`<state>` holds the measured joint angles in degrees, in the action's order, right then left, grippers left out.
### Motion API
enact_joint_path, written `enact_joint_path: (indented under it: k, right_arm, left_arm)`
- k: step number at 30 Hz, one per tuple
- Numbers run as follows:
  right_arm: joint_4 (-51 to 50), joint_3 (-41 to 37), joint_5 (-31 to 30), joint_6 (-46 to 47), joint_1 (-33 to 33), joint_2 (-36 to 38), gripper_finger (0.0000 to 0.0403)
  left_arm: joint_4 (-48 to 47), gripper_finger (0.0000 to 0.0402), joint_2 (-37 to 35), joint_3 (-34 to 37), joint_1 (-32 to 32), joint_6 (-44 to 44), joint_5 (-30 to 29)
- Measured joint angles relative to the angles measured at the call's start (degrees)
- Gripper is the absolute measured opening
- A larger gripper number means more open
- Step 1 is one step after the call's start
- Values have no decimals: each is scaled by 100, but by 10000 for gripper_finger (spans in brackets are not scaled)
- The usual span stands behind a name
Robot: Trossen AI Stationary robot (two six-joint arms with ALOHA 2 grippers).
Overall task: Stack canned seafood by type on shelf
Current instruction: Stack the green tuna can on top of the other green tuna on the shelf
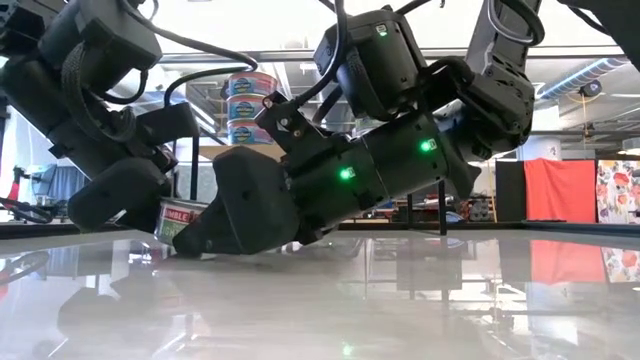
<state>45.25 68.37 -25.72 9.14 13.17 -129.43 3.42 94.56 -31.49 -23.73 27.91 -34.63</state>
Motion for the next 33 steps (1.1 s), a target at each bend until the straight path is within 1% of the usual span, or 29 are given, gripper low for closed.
enact_joint_path:
  k: [5, 11, 14, 17, 20, 22, 25, 28, 33]
  right_arm:
    - [-25, 3, 234, 133, -18, 20, 401]
    - [-68, -49, 342, 217, -28, 114, 400]
    - [-199, -76, 425, 226, -31, 213, 390]
    - [-515, -76, 486, 218, -31, 393, 375]
    - [-776, -82, 564, 261, -37, 658, 368]
    - [-920, -100, 747, 280, -54, 866, 367]
    - [-1455, -139, 912, 139, -46, 1266, 366]
    - [-2399, -176, 983, -74, -21, 1837, 366]
    - [-3966, -196, 894, -487, -73, 3016, 365]
  left_arm:
    - [-26, 79, 0, 3, -9, 80, -3]
    - [-66, 76, 0, -19, -12, 70, 0]
    - [-258, 76, -83, -54, -15, 231, 46]
    - [-629, 76, -368, -63, -26, 477, 231]
    - [-961, 76, -766, -47, -138, 525, 508]
    - [-1069, 76, -1049, -47, -216, 532, 481]
    - [-1390, 76, -1404, -47, -372, 700, 358]
    - [-1650, 76, -1738, -47, -588, 980, 301]
    - [-1575, 76, -2072, -37, -976, 1200, 83]
